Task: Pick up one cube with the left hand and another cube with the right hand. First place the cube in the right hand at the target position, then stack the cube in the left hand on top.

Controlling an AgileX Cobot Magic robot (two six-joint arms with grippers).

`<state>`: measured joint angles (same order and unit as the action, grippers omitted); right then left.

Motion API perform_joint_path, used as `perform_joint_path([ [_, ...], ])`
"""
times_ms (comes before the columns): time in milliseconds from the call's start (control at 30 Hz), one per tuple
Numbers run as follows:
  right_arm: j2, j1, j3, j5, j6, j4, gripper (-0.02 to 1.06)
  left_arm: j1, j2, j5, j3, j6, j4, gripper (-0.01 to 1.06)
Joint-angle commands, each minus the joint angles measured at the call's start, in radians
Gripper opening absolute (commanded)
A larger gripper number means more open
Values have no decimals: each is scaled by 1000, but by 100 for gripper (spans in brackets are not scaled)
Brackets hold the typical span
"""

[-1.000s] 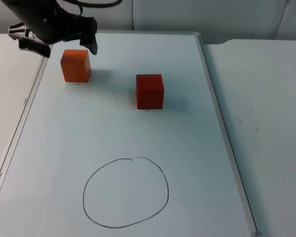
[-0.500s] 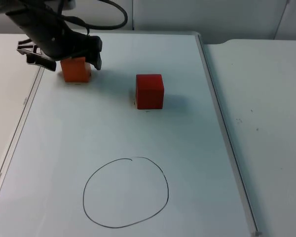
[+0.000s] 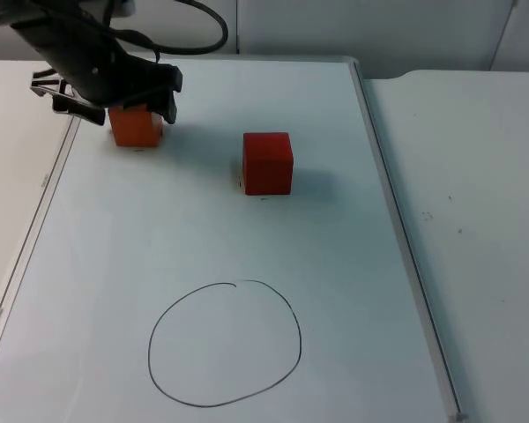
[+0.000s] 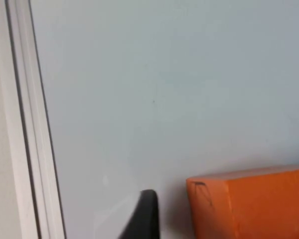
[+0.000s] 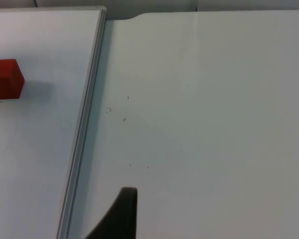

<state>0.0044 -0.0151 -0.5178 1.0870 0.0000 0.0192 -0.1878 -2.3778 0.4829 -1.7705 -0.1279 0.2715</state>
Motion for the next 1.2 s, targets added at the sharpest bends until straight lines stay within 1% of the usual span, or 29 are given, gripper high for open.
perform_joint_path([
  [0,-4,1,8,-11,0,7,105,-6,0,-6,-9,-3,3,68],
  [67,-4,1,8,-11,0,7,105,-6,0,14,-9,1,3,46],
  [100,-4,1,8,-11,0,7,105,-6,0,26,-9,24,3,37],
  [133,-4,1,8,-11,0,7,105,-6,3,46,-9,62,3,33],
  [167,-4,1,8,-11,0,7,105,-6,3,46,-9,62,3,33],
  [200,-4,1,8,-11,0,7,105,-6,11,69,-10,95,3,30],
  [300,-4,1,8,-11,0,7,105,-6,60,141,-10,138,3,30],
  [333,-4,1,8,-11,0,7,105,-6,60,141,-10,138,3,30],
  [367,-4,1,8,-11,0,7,105,-6,108,175,-10,138,3,30],
  [433,-4,1,8,-11,0,7,105,-6,185,208,-10,138,-1,30],
  [467,-4,1,8,-11,0,7,105,-6,185,208,-10,138,-1,30],
  [567,-4,1,8,-11,0,6,105,-6,363,233,-10,138,-64,30],
  [600,-4,1,8,-11,0,6,105,-6,363,233,-10,138,-64,30],
  [667,-4,1,8,-11,0,6,105,-6,482,250,-10,145,-114,30],
  [700,-4,1,8,-11,0,6,105,-6,529,262,-10,170,-161,30],
  [733,-4,1,8,-11,0,6,105,-6,529,262,-10,170,-161,30],
  [800,-4,1,8,-11,0,6,105,-6,641,303,-8,192,-254,30],
  [867,-4,1,8,-11,0,6,105,-6,753,377,-8,218,-350,30],
  [900,-4,1,8,-11,0,6,105,-6,753,377,-8,218,-350,30],
  [967,-4,1,8,-11,0,6,105,-6,823,428,-4,216,-374,30],
  [1000,-4,1,8,-11,0,6,105,-6,863,430,18,214,-374,30],
  [1067,-4,1,8,-11,0,6,105,-6,954,400,99,214,-374,30],
  [1100,-4,1,8,-11,0,6,105,-6,954,400,99,214,-374,30],
  [1167,-4,1,8,-11,0,6,105,-6,1050,367,204,214,-372,30],
])
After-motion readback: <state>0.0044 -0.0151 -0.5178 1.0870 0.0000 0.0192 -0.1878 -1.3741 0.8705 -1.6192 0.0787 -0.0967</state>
